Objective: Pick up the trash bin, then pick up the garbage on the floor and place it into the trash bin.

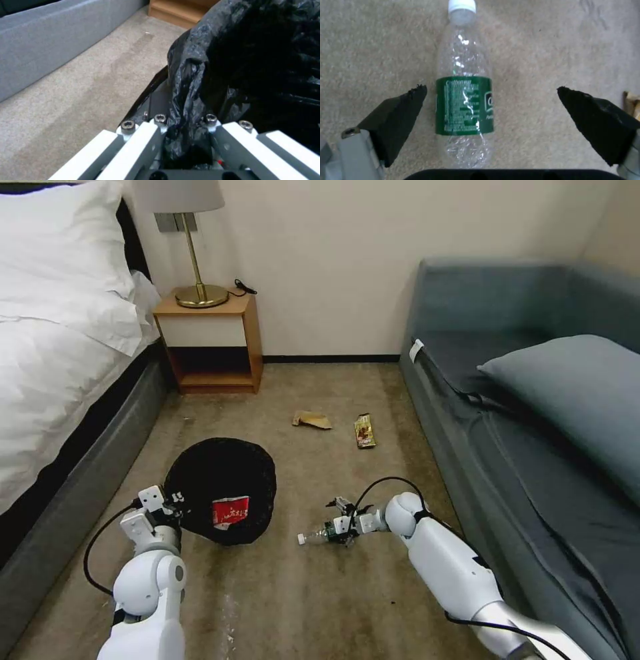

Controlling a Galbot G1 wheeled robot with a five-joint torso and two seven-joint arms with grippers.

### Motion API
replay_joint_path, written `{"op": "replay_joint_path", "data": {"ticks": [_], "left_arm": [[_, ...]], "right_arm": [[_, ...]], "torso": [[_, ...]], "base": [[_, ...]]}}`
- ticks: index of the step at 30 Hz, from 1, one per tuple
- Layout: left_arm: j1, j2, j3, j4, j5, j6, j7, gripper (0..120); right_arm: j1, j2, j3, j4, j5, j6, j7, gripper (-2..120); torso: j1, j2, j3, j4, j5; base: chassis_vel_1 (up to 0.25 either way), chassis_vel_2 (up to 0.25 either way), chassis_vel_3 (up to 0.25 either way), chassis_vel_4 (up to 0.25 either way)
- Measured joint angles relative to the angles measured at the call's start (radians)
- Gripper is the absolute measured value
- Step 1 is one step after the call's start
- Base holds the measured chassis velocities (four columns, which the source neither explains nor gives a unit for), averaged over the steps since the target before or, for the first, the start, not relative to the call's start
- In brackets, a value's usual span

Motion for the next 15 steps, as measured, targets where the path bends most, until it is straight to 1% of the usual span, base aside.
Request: {"op": "replay_joint_path", "data": {"ticks": [7, 15], "left_arm": [[0.002, -0.002, 0.001, 0.001, 0.001, -0.007, 0.001, 3], [0.001, -0.006, -0.001, 0.012, 0.001, -0.021, 0.004, 3]], "right_arm": [[0.022, 0.019, 0.005, -0.077, -0.007, 0.003, 0.015, 100], [0.042, 0.047, -0.010, -0.160, -0.039, -0.018, 0.073, 100]], "torso": [[0.000, 0.000, 0.000, 0.0000, 0.0000], [0.000, 0.000, 0.000, 0.0000, 0.0000]], "base": [[0.000, 0.000, 0.000, 0.000], [0.000, 0.000, 0.000, 0.000]]}}
